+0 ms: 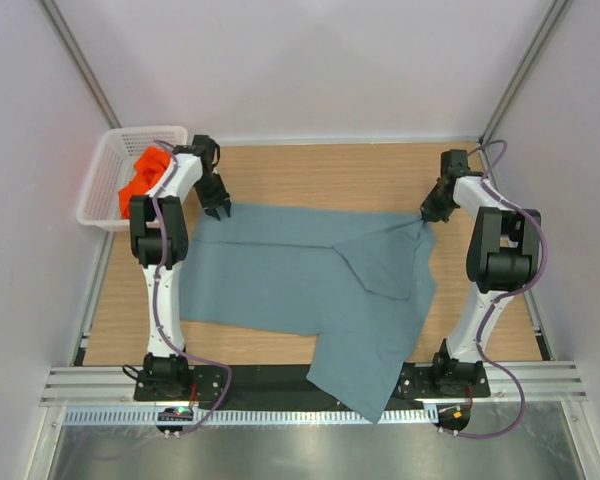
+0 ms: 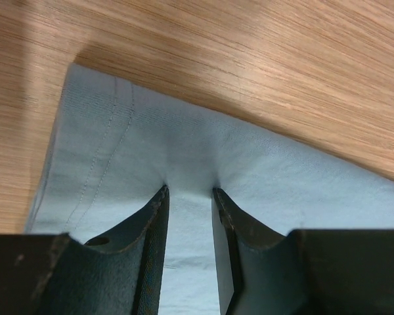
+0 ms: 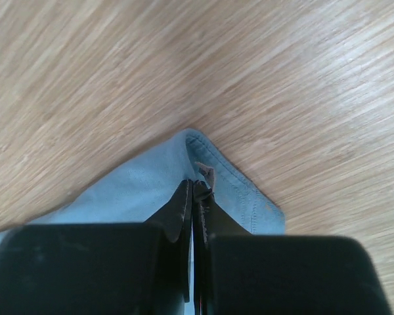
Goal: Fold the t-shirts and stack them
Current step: Fold the tshirt
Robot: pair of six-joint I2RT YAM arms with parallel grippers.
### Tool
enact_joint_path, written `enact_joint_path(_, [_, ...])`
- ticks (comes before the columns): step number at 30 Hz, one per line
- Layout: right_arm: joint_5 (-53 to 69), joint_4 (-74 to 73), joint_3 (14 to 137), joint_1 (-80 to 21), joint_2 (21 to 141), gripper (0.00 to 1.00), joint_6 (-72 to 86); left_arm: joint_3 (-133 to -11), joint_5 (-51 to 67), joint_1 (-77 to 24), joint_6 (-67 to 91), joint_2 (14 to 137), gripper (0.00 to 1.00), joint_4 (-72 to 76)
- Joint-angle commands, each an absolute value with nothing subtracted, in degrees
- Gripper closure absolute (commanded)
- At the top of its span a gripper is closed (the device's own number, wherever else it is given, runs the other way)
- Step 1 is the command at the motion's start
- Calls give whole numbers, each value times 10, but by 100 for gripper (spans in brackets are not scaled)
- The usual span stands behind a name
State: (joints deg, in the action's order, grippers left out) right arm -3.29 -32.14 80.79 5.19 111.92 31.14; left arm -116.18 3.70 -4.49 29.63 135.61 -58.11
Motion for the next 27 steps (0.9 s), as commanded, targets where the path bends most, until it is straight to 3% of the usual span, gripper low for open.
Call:
enact_joint_path(1, [-73, -304, 798, 55, 1116, 99, 302, -1175, 21, -41, 295, 1375, 67, -587])
enact_joint_path(12, [-68, -282, 827, 54, 1188, 99, 301, -1173, 20, -39, 290, 1390, 66, -589])
enact_joint_path(19, [-48, -321, 973, 40, 1269, 98, 279, -1171, 45, -39, 297, 1362, 62, -587])
enact_joint_path(22, [-67, -382, 1034, 34, 1281, 89, 259, -1161, 59, -40, 301, 1333, 58, -588])
enact_joint_path(23, [-80, -401, 1047, 33, 1279, 75, 251, -1156, 63, -41, 303, 1325, 57, -588])
enact_joint_path(27, [-140, -489, 1085, 25, 1237, 55, 206, -1118, 68, -47, 303, 1264, 51, -586])
